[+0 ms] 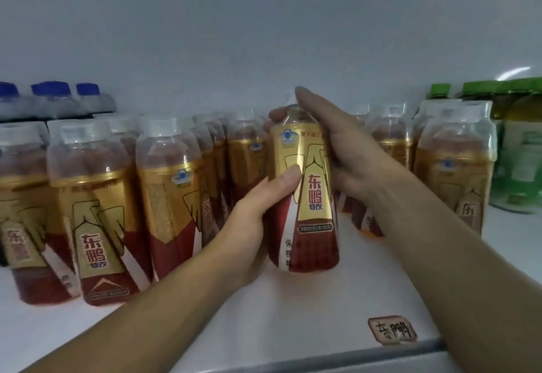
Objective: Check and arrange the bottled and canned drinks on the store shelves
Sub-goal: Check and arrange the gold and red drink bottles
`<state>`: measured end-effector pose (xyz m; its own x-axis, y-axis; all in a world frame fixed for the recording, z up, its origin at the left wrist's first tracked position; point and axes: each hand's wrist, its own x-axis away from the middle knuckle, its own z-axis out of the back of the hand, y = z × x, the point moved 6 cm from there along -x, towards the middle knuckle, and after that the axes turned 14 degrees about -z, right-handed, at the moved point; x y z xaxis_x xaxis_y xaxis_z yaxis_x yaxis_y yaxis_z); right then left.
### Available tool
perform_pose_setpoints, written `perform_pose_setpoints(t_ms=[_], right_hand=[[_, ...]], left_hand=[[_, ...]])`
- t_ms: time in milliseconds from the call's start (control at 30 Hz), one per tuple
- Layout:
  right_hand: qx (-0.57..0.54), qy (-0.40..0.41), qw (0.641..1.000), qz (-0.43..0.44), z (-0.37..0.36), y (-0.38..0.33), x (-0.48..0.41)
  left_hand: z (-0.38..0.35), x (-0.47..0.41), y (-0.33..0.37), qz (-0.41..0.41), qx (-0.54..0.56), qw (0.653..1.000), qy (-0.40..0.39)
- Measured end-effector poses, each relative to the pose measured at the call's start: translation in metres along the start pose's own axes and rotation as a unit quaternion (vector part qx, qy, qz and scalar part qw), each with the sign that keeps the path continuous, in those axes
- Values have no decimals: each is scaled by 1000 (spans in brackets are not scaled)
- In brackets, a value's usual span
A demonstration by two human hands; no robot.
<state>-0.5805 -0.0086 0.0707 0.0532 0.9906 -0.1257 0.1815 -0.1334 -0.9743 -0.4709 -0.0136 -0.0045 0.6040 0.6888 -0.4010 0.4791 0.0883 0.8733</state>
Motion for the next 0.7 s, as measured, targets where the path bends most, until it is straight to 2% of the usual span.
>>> perform_pose_setpoints(t_ms=[200, 267, 433, 500, 633, 700], right_hand=[[-45, 122, 987, 91, 9, -12, 11], [-52, 111, 989, 81, 7, -11, 11], [-103, -2, 994, 25, -3, -6, 7], [-108, -9, 994, 14, -5, -3, 6], [-89, 93, 990, 54, 5, -4, 2], [-74, 114, 988, 72, 8, -5, -1]], left_hand=[[-2, -1, 1, -35, -122, 992, -8], [0, -2, 0, -37, -121, 992, -2], [0, -2, 2, -10, -7, 1000, 15], [-2, -2, 0, 13, 3, 1000, 5], [-3, -4, -3, 7, -44, 999, 7], [-2, -6, -2, 1, -54, 998, 14]])
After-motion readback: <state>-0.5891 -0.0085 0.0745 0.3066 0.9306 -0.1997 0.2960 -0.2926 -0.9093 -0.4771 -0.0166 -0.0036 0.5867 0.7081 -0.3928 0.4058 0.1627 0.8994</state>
